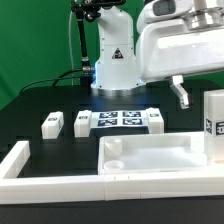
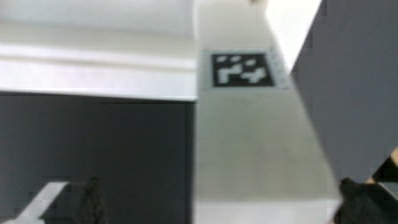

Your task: Assemble desk

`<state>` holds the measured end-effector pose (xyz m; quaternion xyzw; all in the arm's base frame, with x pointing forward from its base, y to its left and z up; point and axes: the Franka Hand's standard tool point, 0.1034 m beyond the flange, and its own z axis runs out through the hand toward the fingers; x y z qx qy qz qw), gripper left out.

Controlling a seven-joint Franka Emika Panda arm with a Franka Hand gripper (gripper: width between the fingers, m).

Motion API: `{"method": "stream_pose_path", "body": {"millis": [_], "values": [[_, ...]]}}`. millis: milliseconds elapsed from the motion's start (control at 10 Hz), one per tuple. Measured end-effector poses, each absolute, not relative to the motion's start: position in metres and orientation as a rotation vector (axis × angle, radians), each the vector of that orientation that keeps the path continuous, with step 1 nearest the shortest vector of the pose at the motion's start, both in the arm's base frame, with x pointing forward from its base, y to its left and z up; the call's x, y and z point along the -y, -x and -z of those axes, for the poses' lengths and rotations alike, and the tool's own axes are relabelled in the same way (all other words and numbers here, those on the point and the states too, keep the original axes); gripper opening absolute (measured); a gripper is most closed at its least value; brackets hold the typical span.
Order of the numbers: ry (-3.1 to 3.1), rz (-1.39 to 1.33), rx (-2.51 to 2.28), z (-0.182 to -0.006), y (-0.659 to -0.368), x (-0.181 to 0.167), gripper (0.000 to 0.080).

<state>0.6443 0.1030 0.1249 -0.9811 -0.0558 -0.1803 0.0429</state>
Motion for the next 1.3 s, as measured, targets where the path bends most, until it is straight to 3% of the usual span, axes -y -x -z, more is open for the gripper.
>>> {"method": "stream_pose_path", "body": {"millis": [600, 700, 900, 1000, 1100, 1300], "values": [[3.035, -0.029, 0.202, -0.108, -0.633, -0.111, 0.0649], [3.036, -0.020, 0.196, -0.106, -0.638, -0.110, 0.0649], [3.037, -0.022, 0.164, -0.106, -0.638, -0.110, 0.0377], [3.037, -0.026, 0.104, -0.106, -0.637, -0.111, 0.0377], [3.041, -0.034, -0.058, -0.105, -0.638, -0.110, 0.0291], [3.031, -0.031, -0.278, -0.105, -0.638, -0.110, 0.0291]]}}
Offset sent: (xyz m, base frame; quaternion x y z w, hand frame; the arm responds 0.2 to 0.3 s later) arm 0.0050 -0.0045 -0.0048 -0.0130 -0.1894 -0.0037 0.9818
